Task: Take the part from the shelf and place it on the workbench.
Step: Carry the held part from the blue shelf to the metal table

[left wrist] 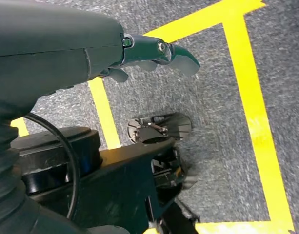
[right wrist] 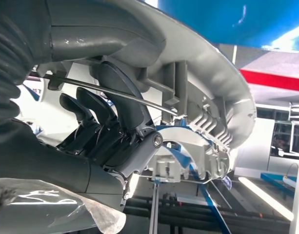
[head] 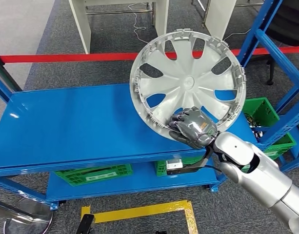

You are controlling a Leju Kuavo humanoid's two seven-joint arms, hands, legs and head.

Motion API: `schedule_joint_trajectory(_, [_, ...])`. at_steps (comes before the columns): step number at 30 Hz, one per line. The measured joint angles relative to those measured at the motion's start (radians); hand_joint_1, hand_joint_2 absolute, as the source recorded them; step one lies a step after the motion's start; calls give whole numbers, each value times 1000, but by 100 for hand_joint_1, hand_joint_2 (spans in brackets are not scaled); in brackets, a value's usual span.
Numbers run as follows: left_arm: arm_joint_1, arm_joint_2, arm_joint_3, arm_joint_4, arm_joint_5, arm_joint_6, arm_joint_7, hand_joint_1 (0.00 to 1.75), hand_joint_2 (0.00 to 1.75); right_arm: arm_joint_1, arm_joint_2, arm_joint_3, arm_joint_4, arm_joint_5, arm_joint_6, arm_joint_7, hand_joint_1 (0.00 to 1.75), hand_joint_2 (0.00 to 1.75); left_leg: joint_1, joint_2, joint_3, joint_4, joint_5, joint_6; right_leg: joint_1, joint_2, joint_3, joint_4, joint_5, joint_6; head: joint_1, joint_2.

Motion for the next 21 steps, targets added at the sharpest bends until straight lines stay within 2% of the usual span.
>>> schedule_joint_trajectory(1, [0, 0, 1, 0, 0, -2, 2, 0, 175, 1, 0, 1, 2, -2, 0, 0, 175, 175, 2, 0, -8, 7, 1, -2, -3, -1, 19, -12, 11, 4, 0, 0])
schedule_joint_trajectory(3, [-1, 0, 2, 0, 0, -5, 4, 0, 175, 2, 0, 3, 3, -6, 1, 1, 175, 175, 8, 0, -25, 25, 1, -10, -11, -4, 102, -133, 49, 14, 0, 0])
schedule_joint_trajectory(4, [-2, 0, 3, 0, 1, -7, 5, 0, 175, 2, 1, 4, 4, -8, 2, 1, 175, 175, 9, -1, -35, 36, 1, -17, -11, -5, 140, -192, 61, 16, 2, 0])
schedule_joint_trajectory(5, [-2, 0, 3, 0, 1, -7, 6, 0, 175, 1, 1, 4, 4, -9, 3, 2, 175, 175, 8, -1, -44, 46, 1, -25, -12, -5, 162, -230, 64, 15, 4, 0])
schedule_joint_trajectory(6, [-1, 1, 4, 0, 1, -8, 7, 0, 175, 1, 2, 4, 5, -9, 3, 2, 175, 175, 6, -2, -52, 53, 4, -32, -10, -3, 168, -241, 58, 10, 5, 0])
schedule_joint_trajectory(8, [0, 1, 5, 0, 1, -8, 10, 0, 175, 3, 2, 6, 6, -10, 3, 2, 175, 175, 4, -4, -62, 59, 11, -44, -10, -1, 157, -235, 65, -7, 5, 0])
schedule_joint_trajectory(9, [0, 2, 5, 0, 1, -8, 11, 0, 175, 5, 3, 6, 7, -12, 3, 2, 175, 175, 5, -4, -68, 65, 3, -49, -10, -1, 150, -234, 68, -17, 4, 0])
schedule_joint_trajectory(10, [0, 2, 6, 0, 1, -8, 12, 0, 175, 5, 4, 7, 7, -14, 3, 1, 175, 175, 6, -5, -76, 82, -18, -55, -11, -2, 142, -234, 75, -27, 4, 0])
schedule_joint_trajectory(12, [0, 2, 8, 0, 0, -9, 12, 0, 175, 6, 5, 8, 7, -18, 3, 1, 175, 175, 9, -6, -104, 171, -102, -65, -9, -4, 123, -235, 90, -44, 1, 0])
schedule_joint_trajectory(13, [0, 2, 9, 0, 0, -10, 12, 0, 175, 6, 5, 8, 7, -19, 3, 1, 175, 175, 9, -6, -120, 236, -147, -67, -7, -4, 112, -235, 98, -49, 1, 0])
schedule_joint_trajectory(14, [0, 2, 10, 0, 0, -10, 12, 0, 175, 7, 5, 9, 7, -20, 3, 2, 175, 175, 9, -6, -130, 295, -178, -67, -4, -4, 100, -234, 107, -52, 1, 0])
schedule_joint_trajectory(15, [0, 2, 12, 0, 0, -10, 12, 0, 175, 8, 5, 9, 7, -20, 3, 2, 175, 175, 8, -6, -129, 332, -188, -64, 0, -3, 88, -234, 116, -54, 1, 0])
schedule_joint_trajectory(16, [-1, 2, 12, 0, 0, -10, 12, 0, 175, 10, 5, 10, 8, -21, 3, 2, 175, 175, 7, -6, -113, 336, -178, -59, 5, -2, 77, -234, 126, -55, 1, 0])
schedule_joint_trajectory(17, [-1, 2, 13, 0, 0, -10, 12, 0, 175, 10, 5, 10, 8, -21, 3, 2, 175, 175, 4, -7, -82, 306, -153, -49, 10, -1, 66, -234, 136, -56, 1, 0])
schedule_joint_trajectory(18, [-2, 2, 13, 0, 0, -10, 12, 0, 175, 11, 5, 10, 8, -21, 3, 1, 175, 175, -2, -8, -36, 246, -127, -35, 14, 1, 56, -234, 146, -57, 1, 0])
schedule_joint_trajectory(19, [-4, 4, 13, 0, 0, -10, 12, 0, 175, 11, 5, 10, 8, -22, 3, 1, 175, 175, -8, -9, 14, 172, -117, -19, 18, 1, 48, -234, 155, -58, 2, 0])
schedule_joint_trajectory(20, [-6, 4, 14, 0, 0, -10, 12, 0, 175, 11, 6, 10, 8, -23, 3, 1, 175, 175, -13, -10, 57, 105, -116, -9, 18, 1, 43, -236, 165, -56, 2, 0])
schedule_joint_trajectory(21, [-7, 5, 14, 0, 0, -10, 13, 0, 175, 10, 6, 10, 8, -24, 3, 0, 175, 175, -19, -12, 84, 57, -119, -3, 16, -1, 40, -239, 175, -53, 3, 0])
